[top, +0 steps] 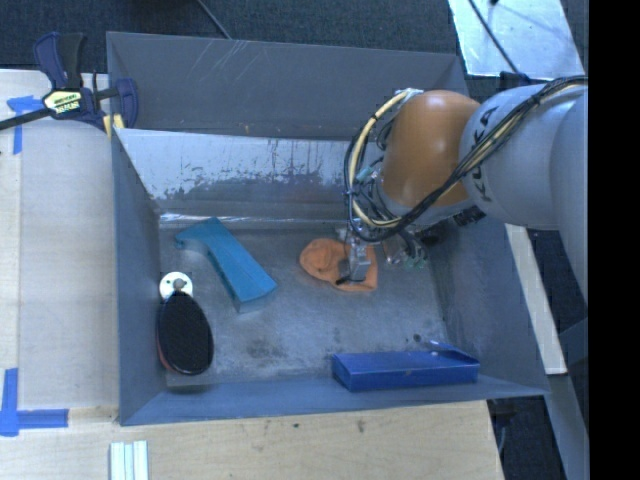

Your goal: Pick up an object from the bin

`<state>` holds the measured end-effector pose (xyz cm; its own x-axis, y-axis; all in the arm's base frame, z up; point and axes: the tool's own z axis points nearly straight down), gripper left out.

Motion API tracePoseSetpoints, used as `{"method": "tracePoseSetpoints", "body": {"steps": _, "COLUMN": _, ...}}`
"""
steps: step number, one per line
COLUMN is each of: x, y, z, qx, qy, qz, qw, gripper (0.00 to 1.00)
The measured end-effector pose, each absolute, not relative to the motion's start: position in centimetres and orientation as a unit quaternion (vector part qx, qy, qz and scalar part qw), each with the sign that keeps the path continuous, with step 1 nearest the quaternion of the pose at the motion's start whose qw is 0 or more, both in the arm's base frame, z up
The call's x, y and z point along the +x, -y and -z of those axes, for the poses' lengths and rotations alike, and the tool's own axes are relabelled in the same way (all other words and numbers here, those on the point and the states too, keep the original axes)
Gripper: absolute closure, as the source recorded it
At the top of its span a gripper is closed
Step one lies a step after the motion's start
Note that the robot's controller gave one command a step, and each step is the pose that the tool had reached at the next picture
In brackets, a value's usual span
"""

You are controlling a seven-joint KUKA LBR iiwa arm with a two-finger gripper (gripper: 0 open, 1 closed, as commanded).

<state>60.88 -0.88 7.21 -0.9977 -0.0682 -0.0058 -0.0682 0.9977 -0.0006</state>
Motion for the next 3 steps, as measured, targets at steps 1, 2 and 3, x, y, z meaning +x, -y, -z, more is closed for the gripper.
{"method": "tracePoseSetpoints", "body": {"steps": 1, "x": 60.88, "y": 0.88, "z": -7.21, "qx": -0.034, "qy": -0.999, "qz": 0.0, "qw": 0.003, "gripper": 1.0}}
{"method": "tracePoseSetpoints", "body": {"steps": 2, "x": 60.88, "y": 0.88, "z": -7.21, "qx": -0.034, "qy": -0.999, "qz": 0.0, "qw": 0.003, "gripper": 1.0}}
{"method": "tracePoseSetpoints", "body": {"steps": 3, "x": 60.88, "y": 0.88, "z": -7.21, "qx": -0.034, "qy": -0.999, "qz": 0.0, "qw": 0.003, "gripper": 1.0}}
